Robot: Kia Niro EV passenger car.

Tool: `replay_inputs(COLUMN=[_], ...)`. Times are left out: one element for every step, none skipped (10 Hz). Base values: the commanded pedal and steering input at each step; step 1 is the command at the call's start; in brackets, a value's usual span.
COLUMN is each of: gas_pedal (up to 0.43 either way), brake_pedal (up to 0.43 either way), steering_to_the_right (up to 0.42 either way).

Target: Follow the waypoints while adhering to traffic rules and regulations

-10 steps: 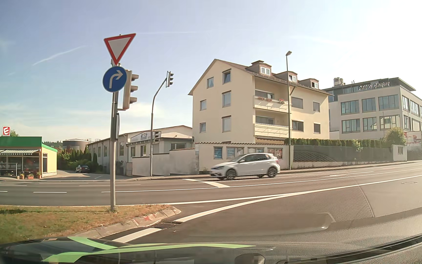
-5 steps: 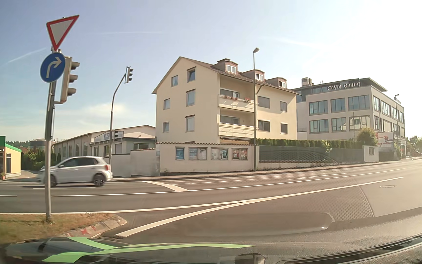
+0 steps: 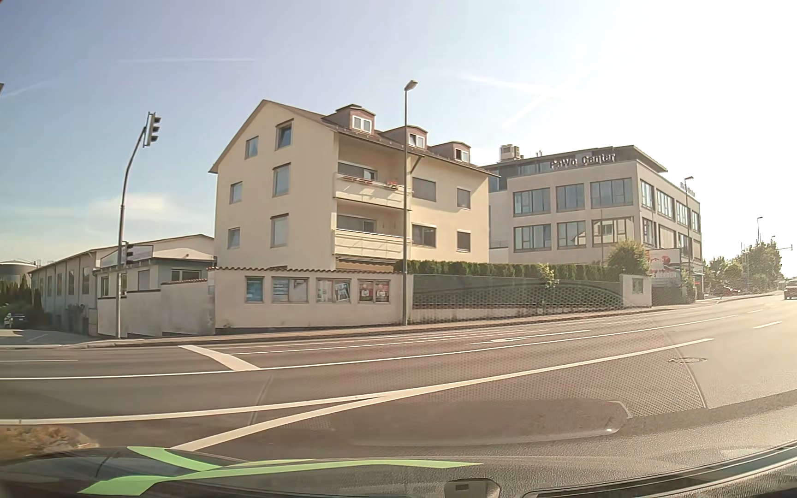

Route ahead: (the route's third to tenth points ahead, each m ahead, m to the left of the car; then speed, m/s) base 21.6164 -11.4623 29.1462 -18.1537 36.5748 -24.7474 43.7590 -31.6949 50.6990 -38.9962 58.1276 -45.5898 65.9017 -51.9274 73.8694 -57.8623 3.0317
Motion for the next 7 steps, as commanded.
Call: replay_inputs(gas_pedal=[0.189, 0.189, 0.189, 0.189, 0.169, 0.118, 0.11], brake_pedal=[0.0, 0.0, 0.0, 0.0, 0.0, 0.0, 0.0], steering_to_the_right=[0.407, 0.406, 0.405, 0.404, 0.404, 0.411, 0.415])
